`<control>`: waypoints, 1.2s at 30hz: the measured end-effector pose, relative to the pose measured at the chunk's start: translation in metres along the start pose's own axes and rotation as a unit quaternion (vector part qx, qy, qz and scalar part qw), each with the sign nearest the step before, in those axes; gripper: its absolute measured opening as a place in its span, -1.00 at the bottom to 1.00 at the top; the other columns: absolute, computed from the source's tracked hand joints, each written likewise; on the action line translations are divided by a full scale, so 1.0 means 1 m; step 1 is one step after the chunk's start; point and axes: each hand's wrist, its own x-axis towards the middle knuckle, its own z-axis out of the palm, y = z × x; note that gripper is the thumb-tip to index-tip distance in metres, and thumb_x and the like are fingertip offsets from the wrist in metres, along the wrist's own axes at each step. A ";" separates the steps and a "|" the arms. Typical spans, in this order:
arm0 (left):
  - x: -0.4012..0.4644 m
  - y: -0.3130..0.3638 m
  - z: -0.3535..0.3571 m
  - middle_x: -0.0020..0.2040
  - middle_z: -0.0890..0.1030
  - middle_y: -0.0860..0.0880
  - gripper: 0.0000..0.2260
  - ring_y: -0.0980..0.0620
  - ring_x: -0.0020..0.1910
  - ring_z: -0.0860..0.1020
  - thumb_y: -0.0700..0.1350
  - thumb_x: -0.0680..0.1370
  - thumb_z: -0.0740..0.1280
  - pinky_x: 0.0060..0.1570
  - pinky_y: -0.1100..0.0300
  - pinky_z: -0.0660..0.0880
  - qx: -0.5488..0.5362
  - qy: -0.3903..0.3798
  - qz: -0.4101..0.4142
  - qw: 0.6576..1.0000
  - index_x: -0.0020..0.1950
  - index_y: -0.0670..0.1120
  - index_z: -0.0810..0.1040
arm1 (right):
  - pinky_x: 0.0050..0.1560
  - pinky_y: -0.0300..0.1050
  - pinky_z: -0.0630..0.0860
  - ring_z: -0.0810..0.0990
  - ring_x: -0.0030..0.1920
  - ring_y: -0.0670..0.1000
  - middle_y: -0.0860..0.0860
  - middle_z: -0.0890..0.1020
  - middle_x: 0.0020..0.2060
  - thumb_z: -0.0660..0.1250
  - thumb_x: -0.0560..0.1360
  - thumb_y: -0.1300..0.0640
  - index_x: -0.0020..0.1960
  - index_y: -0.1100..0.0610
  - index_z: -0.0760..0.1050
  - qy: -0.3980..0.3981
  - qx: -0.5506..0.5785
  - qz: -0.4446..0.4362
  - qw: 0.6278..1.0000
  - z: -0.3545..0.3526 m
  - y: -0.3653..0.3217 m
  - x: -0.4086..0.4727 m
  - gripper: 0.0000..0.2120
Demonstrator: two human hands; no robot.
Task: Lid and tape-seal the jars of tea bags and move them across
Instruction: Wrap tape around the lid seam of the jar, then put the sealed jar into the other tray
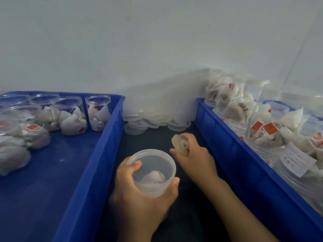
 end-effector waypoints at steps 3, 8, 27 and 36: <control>0.000 0.001 -0.002 0.11 0.44 0.20 -0.30 0.13 -0.01 0.49 0.35 0.01 0.37 -0.07 0.33 0.35 -0.014 0.005 -0.012 1.000 0.08 0.10 0.37 | -0.16 -0.15 0.42 0.49 -0.11 -0.12 -0.12 0.58 -0.01 0.28 0.44 -0.25 0.16 -0.09 0.34 -0.017 -0.105 -0.032 0.994 0.014 0.006 -0.012 -0.61; 0.001 0.001 -0.002 0.08 0.44 0.17 -0.30 0.12 -0.02 0.47 0.35 0.00 0.38 -0.05 0.20 0.38 -0.007 0.004 -0.017 1.000 0.06 0.13 0.33 | 0.20 -0.11 0.35 0.41 0.15 -0.08 -0.14 0.54 0.09 0.13 0.51 -0.20 0.14 -0.08 0.47 -0.065 -0.160 -0.117 0.978 0.022 0.009 -0.028 -0.69; -0.014 0.098 -0.022 0.15 0.43 0.12 -0.21 0.16 0.13 0.48 0.49 0.07 0.39 0.06 0.19 0.43 -0.130 -0.032 -0.003 0.991 0.19 0.18 0.30 | 0.42 -0.41 -0.01 -0.06 0.40 -0.42 -0.51 -0.03 0.33 0.44 0.38 0.08 0.39 -0.36 -0.19 0.006 0.164 -0.129 0.978 -0.083 -0.052 -0.175 -0.06; -0.029 0.185 -0.047 0.04 0.49 0.19 -0.49 0.27 0.04 0.51 0.33 0.20 0.48 -0.09 0.38 0.46 -0.193 -0.129 0.054 0.971 0.00 0.25 0.34 | 0.01 -0.40 0.47 0.42 0.15 -0.28 -0.28 0.46 0.10 0.36 0.15 -0.23 0.14 -0.32 0.33 0.095 0.260 -0.115 0.954 -0.165 -0.061 -0.179 -0.43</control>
